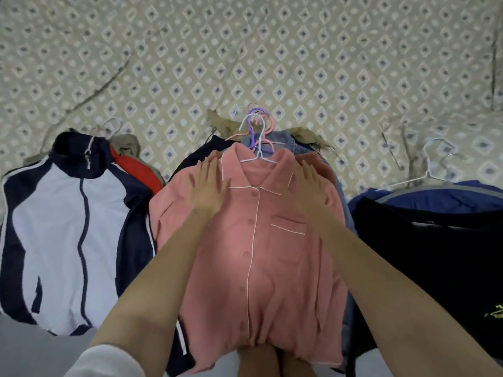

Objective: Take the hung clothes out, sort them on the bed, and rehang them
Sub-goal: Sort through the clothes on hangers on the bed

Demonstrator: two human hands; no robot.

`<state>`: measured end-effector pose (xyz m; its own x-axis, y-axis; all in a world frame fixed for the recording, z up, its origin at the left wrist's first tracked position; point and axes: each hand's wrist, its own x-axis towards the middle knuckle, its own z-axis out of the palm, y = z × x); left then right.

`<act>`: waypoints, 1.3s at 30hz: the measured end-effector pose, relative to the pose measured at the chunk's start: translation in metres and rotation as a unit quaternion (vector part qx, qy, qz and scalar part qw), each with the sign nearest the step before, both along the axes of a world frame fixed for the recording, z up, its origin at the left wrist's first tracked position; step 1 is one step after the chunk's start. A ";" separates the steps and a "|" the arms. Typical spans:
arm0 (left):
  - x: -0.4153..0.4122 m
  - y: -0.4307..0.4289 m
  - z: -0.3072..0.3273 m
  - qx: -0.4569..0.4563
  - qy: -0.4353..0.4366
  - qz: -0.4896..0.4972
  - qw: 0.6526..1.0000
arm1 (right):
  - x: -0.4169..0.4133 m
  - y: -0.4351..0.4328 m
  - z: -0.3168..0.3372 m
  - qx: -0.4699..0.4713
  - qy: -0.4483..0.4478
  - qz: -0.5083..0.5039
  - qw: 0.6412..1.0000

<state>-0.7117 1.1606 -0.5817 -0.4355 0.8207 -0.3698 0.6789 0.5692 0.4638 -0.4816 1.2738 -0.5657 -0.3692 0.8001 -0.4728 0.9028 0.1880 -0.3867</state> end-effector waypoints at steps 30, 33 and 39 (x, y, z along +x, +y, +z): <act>0.051 -0.131 0.180 0.205 0.000 -0.020 0.979 | 0.057 -0.134 0.183 0.097 0.024 -0.034 0.994; 0.087 -0.180 0.207 0.224 0.024 -0.016 0.974 | 0.089 -0.177 0.207 0.124 0.027 -0.020 0.992; 0.166 -0.272 0.258 0.256 0.059 0.023 0.964 | 0.159 -0.255 0.263 0.146 0.062 0.014 0.987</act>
<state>-0.5454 0.8887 -0.3239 -0.4904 0.8612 0.1339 0.7233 0.3164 0.6138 -0.3225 1.0183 -0.3026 -0.4330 0.8847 -0.1728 0.8448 0.3314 -0.4201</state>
